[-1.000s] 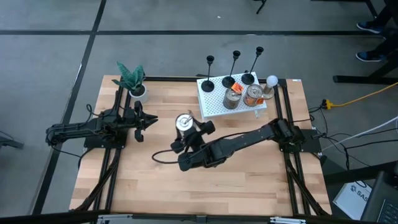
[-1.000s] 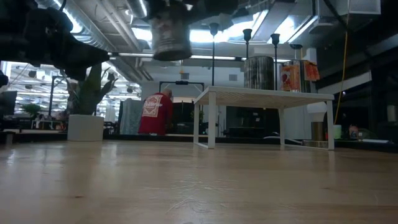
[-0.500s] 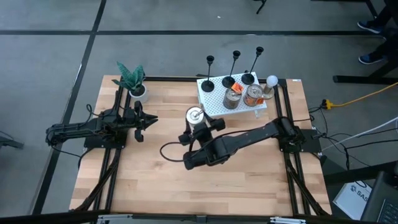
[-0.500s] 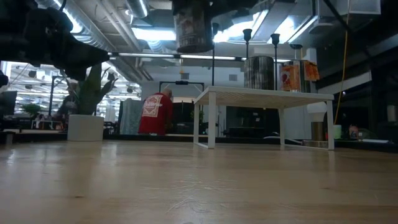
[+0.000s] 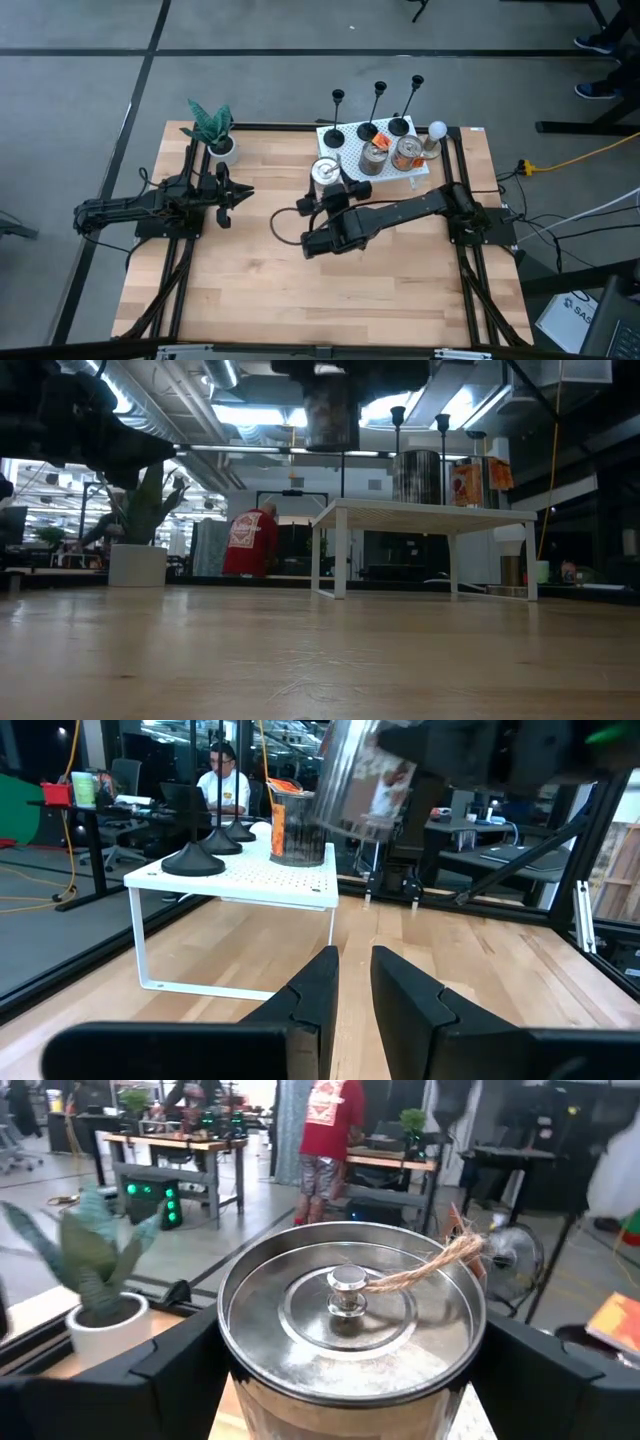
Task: Pick & Place candle stick holders
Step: Put the brown scented candle on the shelf
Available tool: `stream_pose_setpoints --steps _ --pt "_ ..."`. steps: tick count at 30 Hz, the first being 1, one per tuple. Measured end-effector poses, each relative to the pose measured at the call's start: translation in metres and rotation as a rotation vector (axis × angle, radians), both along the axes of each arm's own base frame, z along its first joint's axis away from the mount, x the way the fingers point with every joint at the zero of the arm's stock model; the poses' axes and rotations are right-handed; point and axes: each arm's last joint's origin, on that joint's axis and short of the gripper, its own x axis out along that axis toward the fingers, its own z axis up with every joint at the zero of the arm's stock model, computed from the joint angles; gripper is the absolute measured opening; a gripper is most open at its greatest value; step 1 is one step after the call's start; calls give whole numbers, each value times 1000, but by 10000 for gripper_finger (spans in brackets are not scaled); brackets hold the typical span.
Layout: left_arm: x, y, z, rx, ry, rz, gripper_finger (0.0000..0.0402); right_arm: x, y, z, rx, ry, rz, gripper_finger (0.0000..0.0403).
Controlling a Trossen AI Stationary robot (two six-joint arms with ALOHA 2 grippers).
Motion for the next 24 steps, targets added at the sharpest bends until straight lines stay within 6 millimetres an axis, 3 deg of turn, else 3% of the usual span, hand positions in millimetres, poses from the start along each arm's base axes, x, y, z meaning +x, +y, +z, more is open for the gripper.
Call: stream_pose_setpoints --steps 14,24 --pt "0 0 0 0 -1 0 59 -13 -33 -35 16 -7 -90 342" --pt "0 0 0 0 -1 0 59 -16 -58 -43 103 -10 -171 355"
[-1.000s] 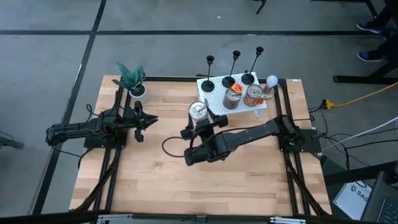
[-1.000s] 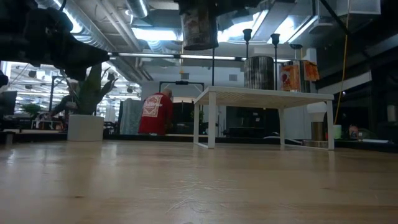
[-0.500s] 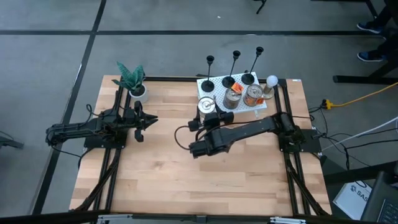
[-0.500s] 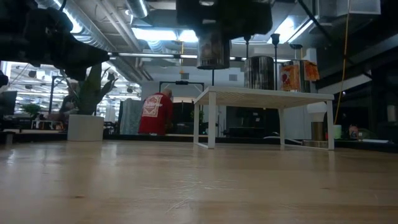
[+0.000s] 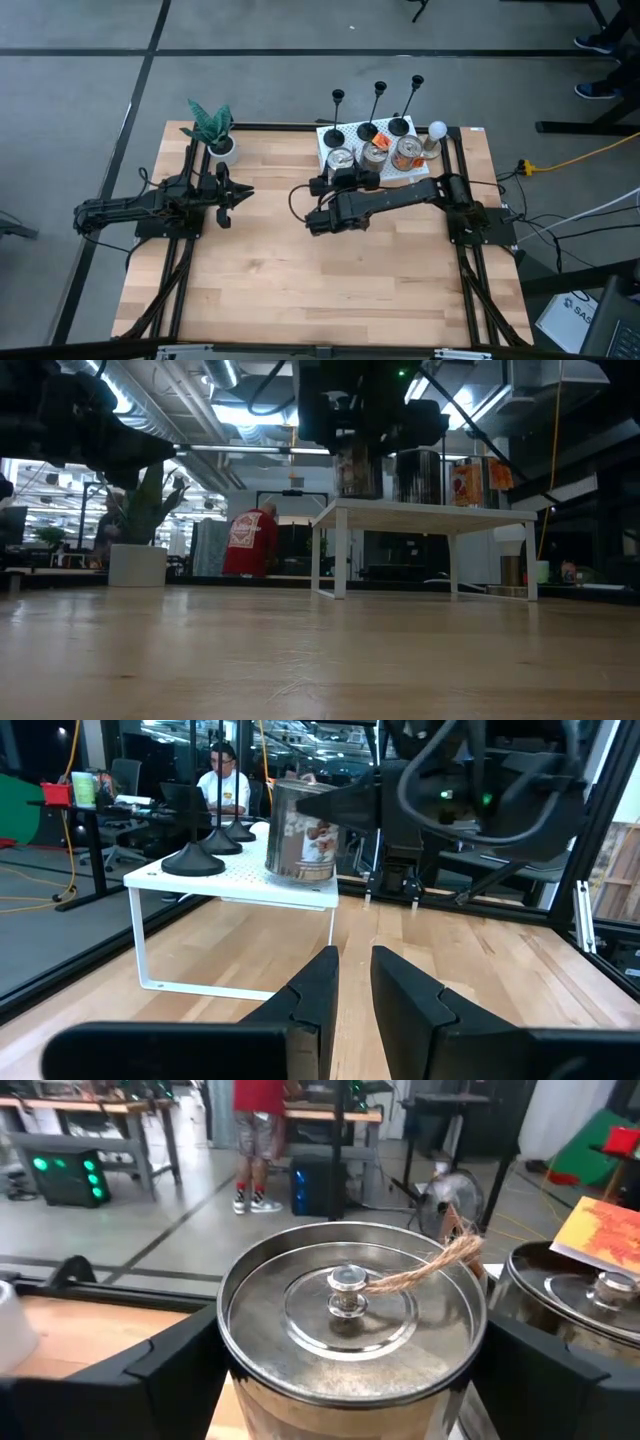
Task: Pick & Place candle stick holders
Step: Put the brown scented candle on the shelf
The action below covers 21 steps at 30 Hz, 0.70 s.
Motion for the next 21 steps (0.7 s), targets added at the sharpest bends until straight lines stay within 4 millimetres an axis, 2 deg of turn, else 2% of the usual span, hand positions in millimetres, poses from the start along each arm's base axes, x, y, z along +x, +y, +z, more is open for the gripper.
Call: stream_pose_setpoints --steps 8,21 --pt "0 0 0 0 0 0 59 0 -8 0 15 8 -23 358" --pt "0 0 0 0 0 0 59 1 -10 -1 18 4 -26 362"
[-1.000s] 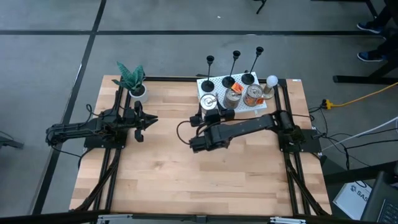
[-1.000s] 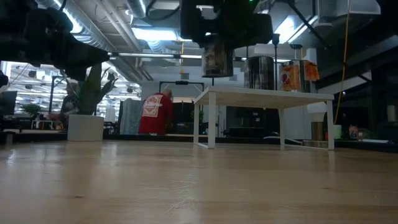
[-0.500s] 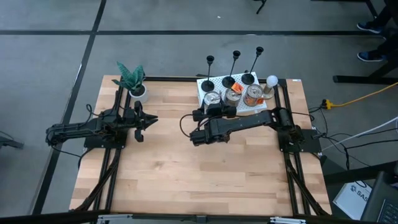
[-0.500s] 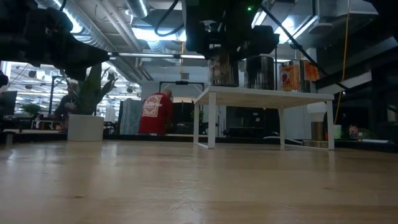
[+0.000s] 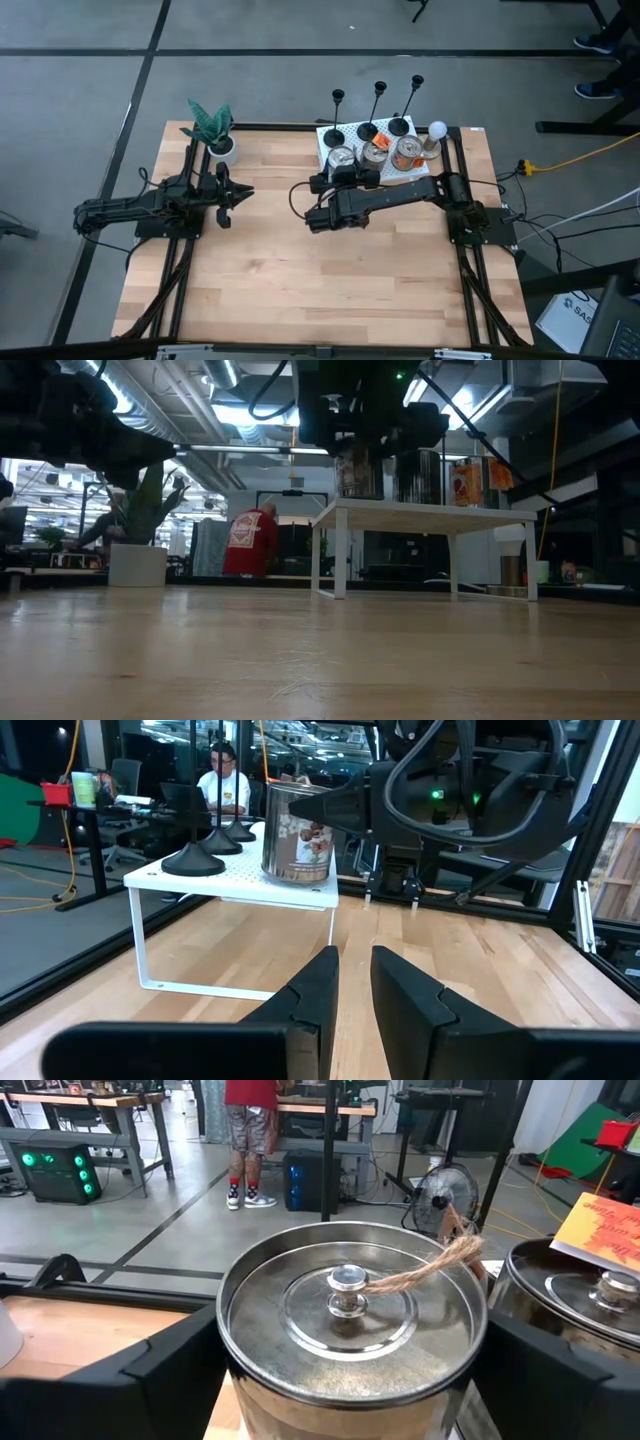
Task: Pick & Place candle stick holders
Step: Put the brown scented candle on the shelf, then return to Home Position
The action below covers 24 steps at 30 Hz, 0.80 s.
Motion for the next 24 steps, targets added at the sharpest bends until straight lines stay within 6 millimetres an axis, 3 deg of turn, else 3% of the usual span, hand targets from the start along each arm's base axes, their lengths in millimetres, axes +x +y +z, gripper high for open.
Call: stream_pose_setpoints --steps 7,24 --pt "0 0 0 0 -1 0 59 0 0 0 -11 -1 2 395" --pt "0 0 0 0 0 0 59 1 6 6 -67 3 28 399"
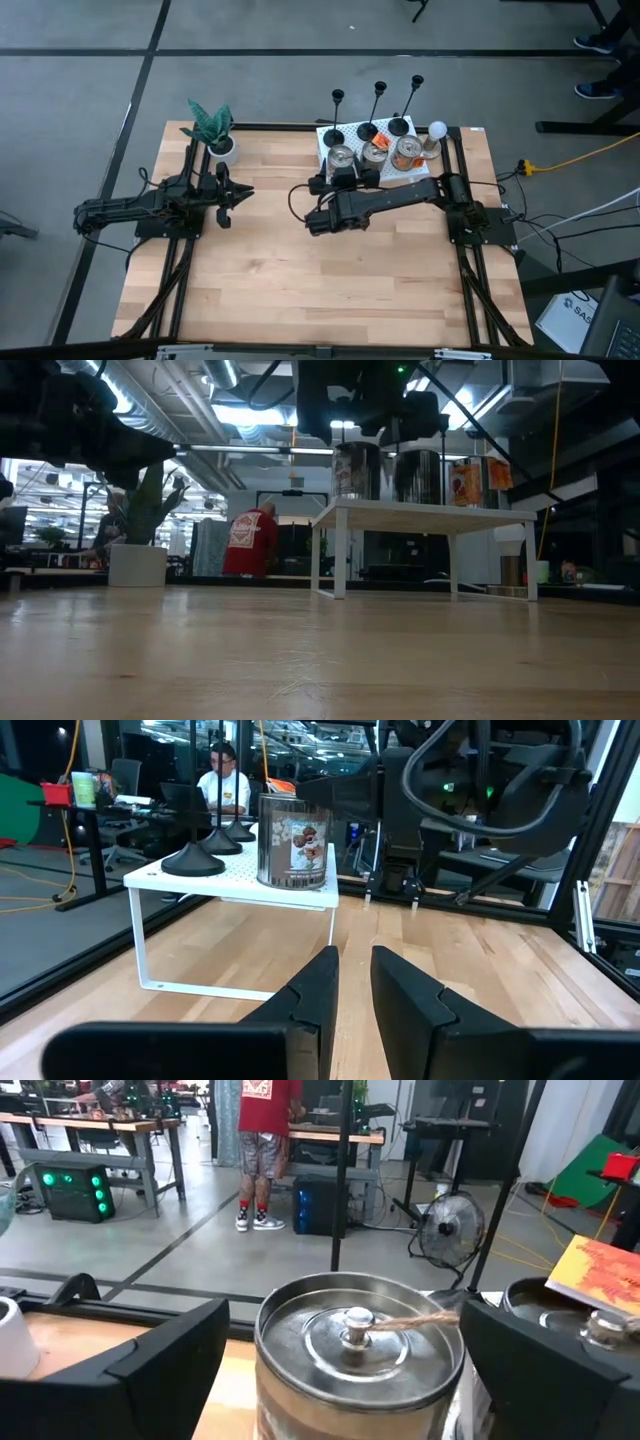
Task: Pick & Place candle stick holders
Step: Return to Home Position
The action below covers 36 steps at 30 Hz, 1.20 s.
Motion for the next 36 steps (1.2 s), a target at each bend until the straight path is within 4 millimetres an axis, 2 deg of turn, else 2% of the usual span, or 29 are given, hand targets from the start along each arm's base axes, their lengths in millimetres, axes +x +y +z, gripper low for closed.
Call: stream_pose_setpoints --steps 15,20,26,36 --pt "0 0 0 0 0 0 59 -5 4 13 -99 11 27 400" --pt "0 0 0 0 0 0 59 -7 16 16 -128 47 62 400" --pt "0 0 0 0 0 0 59 -7 29 32 -130 34 94 400" --pt "0 0 0 0 0 0 59 -6 65 57 -133 45 179 400"
